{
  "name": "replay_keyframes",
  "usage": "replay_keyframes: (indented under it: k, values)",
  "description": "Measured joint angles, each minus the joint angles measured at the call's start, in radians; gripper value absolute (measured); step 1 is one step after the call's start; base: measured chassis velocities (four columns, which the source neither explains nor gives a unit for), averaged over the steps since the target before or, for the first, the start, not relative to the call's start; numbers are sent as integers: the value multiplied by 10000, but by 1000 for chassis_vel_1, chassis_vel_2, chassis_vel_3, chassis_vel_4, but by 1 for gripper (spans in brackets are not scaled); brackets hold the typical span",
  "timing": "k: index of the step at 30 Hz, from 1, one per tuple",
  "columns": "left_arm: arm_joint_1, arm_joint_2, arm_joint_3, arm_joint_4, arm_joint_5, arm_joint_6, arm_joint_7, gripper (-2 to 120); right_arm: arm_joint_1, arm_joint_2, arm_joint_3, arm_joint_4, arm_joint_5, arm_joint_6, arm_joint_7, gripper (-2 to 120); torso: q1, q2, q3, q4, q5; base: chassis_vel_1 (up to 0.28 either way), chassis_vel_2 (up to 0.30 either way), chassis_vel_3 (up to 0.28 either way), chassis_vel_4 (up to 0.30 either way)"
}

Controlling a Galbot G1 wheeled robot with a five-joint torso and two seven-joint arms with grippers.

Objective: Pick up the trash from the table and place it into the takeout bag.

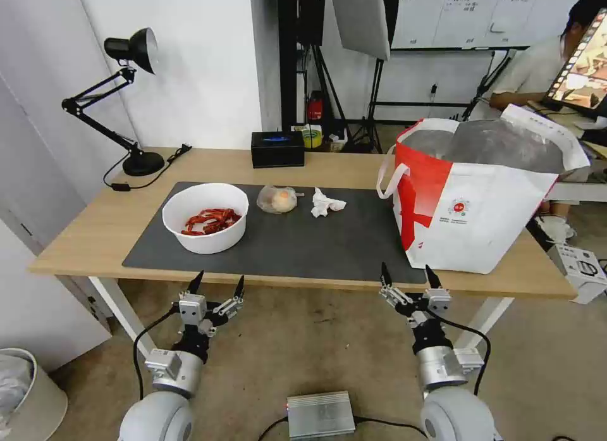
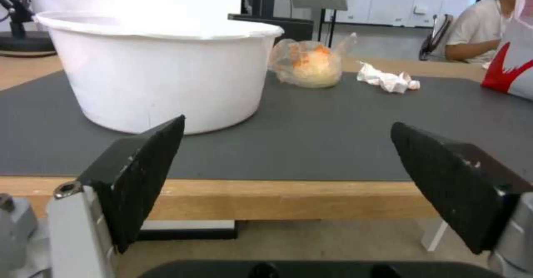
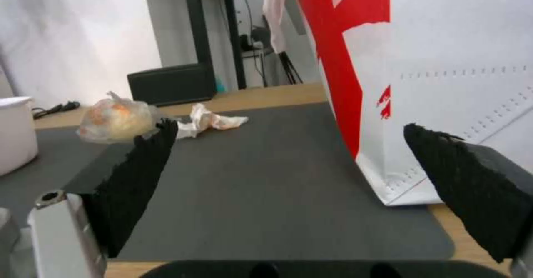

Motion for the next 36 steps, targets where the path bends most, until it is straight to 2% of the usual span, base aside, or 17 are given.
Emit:
replay_keyframes:
  k: [14,21,29,36]
  values:
    - [-19,43,21,55,-22,0,50,100,134,-197,182,57,328,-27,-12,100,0,-1,0,0,0,0,0,0,0]
    - [5,83,5,1,-21,0,67,100,418,-379,-72,145,411,-73,-277,100,0,-1,0,-1,0,0,0,0,0]
    - [151,76,-33,-74,11,3,242,100,1506,-590,-699,159,470,-644,-322,100,0,-1,0,0,0,0,0,0,0]
    - [131,136,157,-219,29,100,290,100,2702,-667,-1136,30,847,-1817,136,100,0,0,1,1,2,0,0,0,0]
